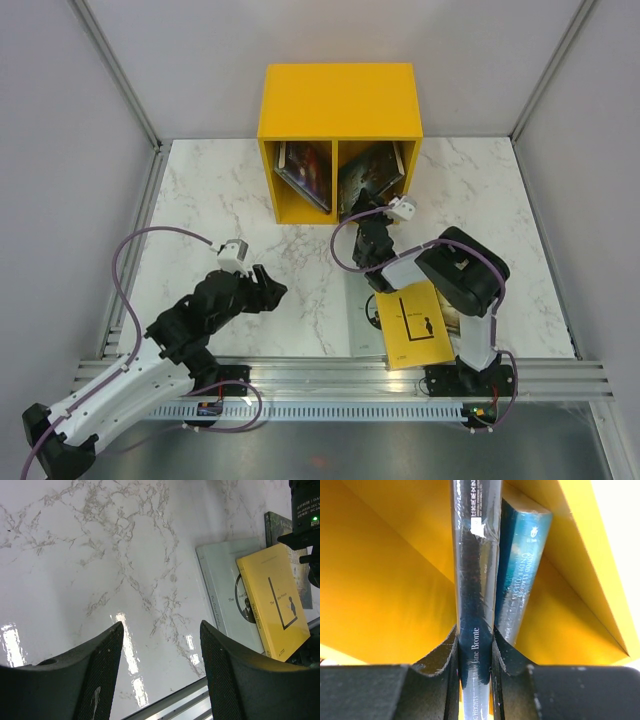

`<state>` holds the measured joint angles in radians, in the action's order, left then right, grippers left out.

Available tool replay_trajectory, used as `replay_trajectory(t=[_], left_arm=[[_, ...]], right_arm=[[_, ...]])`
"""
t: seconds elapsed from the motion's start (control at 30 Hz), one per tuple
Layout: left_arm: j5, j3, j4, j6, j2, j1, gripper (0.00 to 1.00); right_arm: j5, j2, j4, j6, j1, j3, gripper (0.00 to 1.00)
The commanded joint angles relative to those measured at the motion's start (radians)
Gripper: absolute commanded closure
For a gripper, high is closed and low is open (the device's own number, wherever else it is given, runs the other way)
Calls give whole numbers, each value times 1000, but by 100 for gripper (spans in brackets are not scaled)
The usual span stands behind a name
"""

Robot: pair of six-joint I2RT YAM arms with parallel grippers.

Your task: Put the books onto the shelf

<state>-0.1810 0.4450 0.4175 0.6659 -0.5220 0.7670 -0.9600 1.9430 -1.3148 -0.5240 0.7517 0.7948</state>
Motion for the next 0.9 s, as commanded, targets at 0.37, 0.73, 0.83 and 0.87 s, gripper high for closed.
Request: replay_trajectory(t=[0.37, 0.73, 0.83, 0.87], left_arm=[[-40, -11, -16, 14, 8, -5, 33], [-52, -8, -17, 12, 2, -5, 33], [-54, -8, -17, 11, 0, -5, 33], [-52, -8, -17, 11, 0, -6, 33]], right_arm=[[135, 177, 81, -157, -17, 187, 100], [136, 235, 207, -182, -49, 311, 100], [144, 237, 216, -194, -49, 305, 100], [148, 226, 218, -197, -51, 288, 100]])
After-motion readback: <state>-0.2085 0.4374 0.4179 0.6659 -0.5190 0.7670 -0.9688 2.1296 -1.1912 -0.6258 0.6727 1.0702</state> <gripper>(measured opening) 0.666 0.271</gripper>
